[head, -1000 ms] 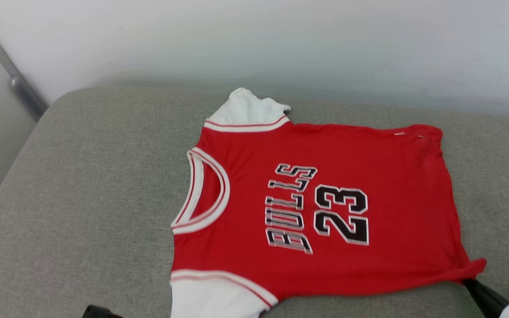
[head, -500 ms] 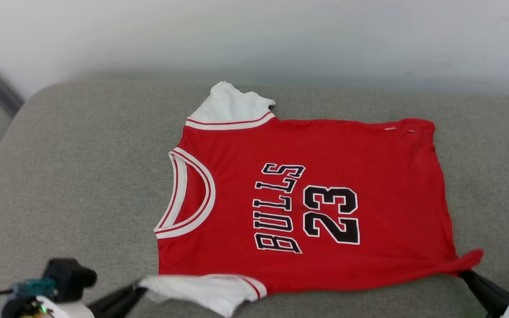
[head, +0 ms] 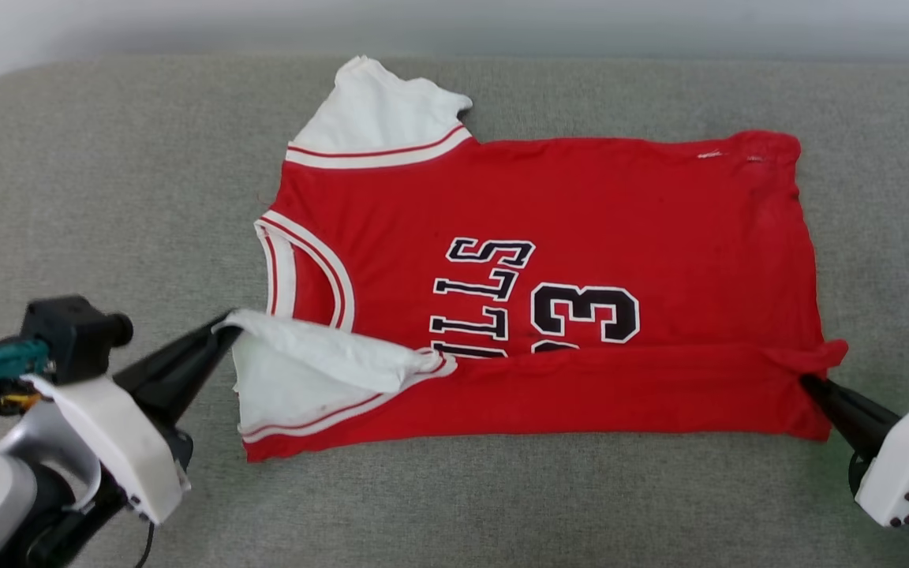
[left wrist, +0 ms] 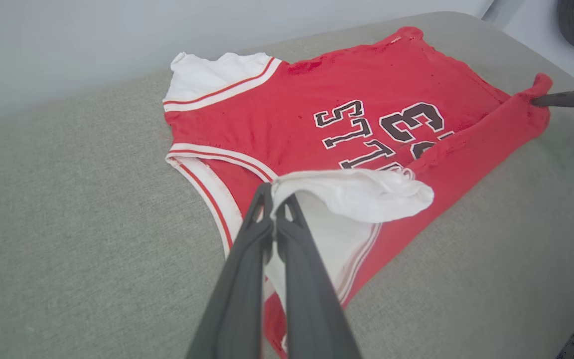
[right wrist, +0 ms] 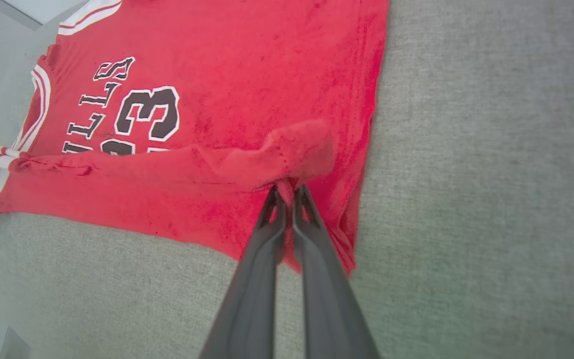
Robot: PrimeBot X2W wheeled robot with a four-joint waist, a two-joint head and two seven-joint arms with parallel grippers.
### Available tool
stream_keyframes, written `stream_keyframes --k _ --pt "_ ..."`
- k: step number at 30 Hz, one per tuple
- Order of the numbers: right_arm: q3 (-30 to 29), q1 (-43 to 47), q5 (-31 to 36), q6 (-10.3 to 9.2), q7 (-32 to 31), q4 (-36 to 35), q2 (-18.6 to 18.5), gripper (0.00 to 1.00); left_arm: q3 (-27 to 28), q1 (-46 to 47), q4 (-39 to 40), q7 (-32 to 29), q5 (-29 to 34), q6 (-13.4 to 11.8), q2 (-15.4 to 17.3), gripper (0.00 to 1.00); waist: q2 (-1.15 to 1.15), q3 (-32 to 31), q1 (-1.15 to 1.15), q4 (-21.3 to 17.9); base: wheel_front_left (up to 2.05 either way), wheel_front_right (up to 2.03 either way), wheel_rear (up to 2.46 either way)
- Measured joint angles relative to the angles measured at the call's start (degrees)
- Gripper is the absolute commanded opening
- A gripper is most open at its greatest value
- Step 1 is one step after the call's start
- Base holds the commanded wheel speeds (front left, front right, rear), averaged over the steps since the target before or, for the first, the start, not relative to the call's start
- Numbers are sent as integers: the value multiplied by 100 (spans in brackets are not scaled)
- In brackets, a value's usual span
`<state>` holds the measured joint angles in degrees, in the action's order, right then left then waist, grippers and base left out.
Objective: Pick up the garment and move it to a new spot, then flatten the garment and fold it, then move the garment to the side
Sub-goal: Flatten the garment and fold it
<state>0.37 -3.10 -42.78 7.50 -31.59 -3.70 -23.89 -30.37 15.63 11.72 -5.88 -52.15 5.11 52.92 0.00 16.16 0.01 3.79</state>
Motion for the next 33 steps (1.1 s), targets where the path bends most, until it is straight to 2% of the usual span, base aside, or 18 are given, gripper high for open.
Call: stream_keyframes --k 5,13,14,15,16,22,24,28,33 --pt "64 -375 309 0 -135 215 19 0 -122 613 -420 -118 136 132 -158 0 0 300 0 -41 0 0 0" --pt "186 -801 645 1 -344 508 70 0 -488 1325 -1238 -198 401 197 -458 0 0 578 0 -78 0 0 0" --pt "192 -839 657 1 -358 543 79 11 -517 1385 -1358 -167 448 201 -501 1 0 589 0 -83 0 0 0" --pt "200 -873 679 1 -370 569 92 66 -552 1441 -1468 -140 482 204 -555 74 0 592 0 -85 0 0 0" --pt "202 -900 721 1 -370 595 110 100 -608 1493 -1588 -130 546 204 -613 100 0 590 0 -87 0 0 0" --pt "413 -992 939 2 -321 688 149 100 -703 1509 -2312 -97 588 -37 -978 100 0 426 0 -83 0 0 0" --pt "569 -975 1247 2 -321 658 -2 100 -711 1447 -2404 -62 546 -79 -1044 100 0 334 0 -85 0 0 0" --pt "447 -840 1378 0 -561 525 231 100 -738 1129 -2326 -110 439 -199 -992 100 0 114 -1 -99 0 0 0" --pt "349 -543 1741 0 -906 132 354 100 -717 537 -1840 -502 -12 -558 -854 100 0 -152 -1 -112 0 0 0"
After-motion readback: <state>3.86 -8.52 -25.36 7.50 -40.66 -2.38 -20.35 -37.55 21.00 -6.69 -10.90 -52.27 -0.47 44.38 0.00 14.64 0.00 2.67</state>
